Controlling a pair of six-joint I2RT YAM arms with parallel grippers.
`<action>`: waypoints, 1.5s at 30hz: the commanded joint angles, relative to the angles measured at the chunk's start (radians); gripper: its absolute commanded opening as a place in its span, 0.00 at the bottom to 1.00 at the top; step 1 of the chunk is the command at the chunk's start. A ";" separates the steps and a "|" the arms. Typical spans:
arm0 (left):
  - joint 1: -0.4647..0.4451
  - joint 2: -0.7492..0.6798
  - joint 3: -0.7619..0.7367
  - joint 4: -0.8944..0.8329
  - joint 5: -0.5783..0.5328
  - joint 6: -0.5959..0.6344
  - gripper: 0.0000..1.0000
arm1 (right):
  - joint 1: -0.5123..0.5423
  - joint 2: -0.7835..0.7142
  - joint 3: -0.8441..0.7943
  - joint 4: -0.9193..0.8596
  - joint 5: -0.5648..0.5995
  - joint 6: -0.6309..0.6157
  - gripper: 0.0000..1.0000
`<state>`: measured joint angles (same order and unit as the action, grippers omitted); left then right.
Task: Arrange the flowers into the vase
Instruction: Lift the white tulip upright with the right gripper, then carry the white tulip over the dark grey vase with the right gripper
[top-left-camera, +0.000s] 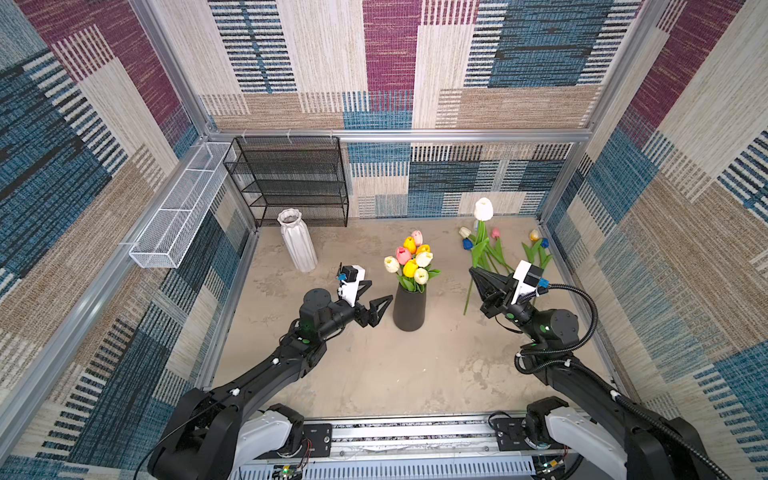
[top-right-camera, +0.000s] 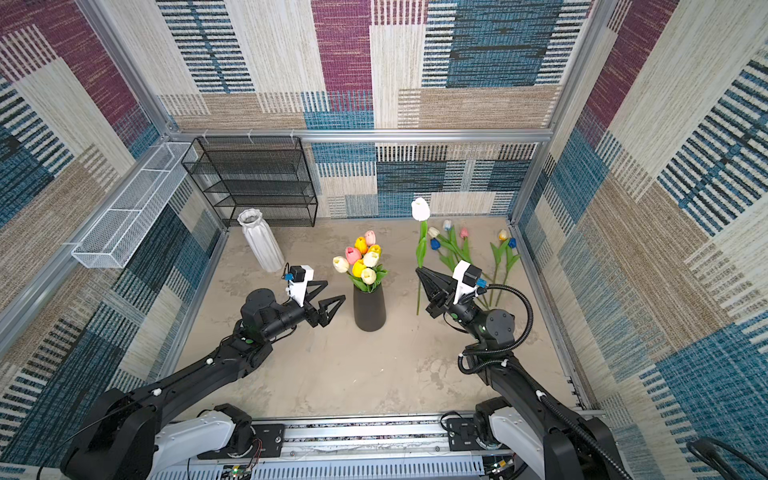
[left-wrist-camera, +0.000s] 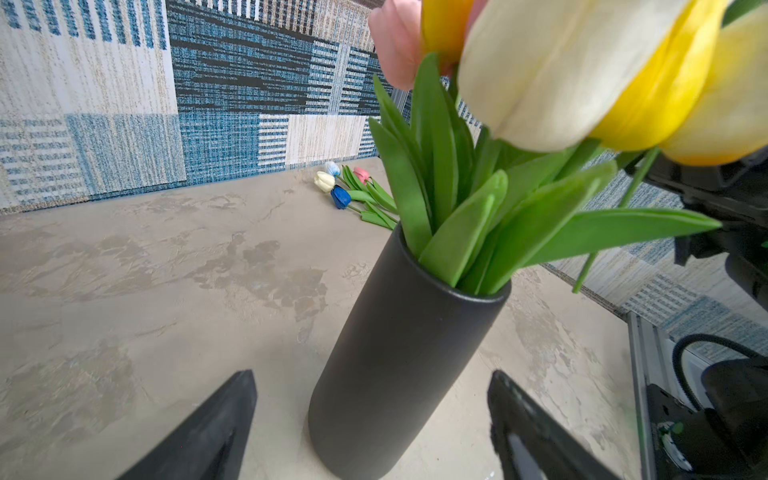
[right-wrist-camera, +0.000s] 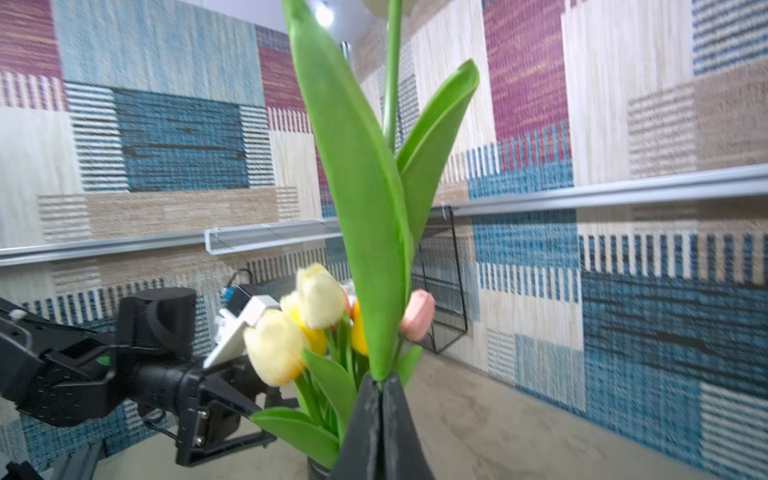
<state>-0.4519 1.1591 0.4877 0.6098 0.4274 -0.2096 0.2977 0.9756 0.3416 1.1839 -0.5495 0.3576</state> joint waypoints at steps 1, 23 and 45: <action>0.001 0.004 0.009 0.042 0.027 -0.017 0.90 | 0.058 0.047 0.012 0.282 0.048 0.049 0.00; -0.002 -0.027 -0.026 -0.027 0.012 0.003 0.87 | 0.199 0.490 0.261 0.655 0.162 -0.070 0.00; -0.002 -0.033 -0.030 -0.031 0.019 0.016 0.87 | 0.199 0.501 0.362 0.585 0.137 -0.063 0.00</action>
<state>-0.4538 1.1252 0.4576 0.5591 0.4465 -0.2054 0.4957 1.4895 0.7071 1.4532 -0.3943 0.2794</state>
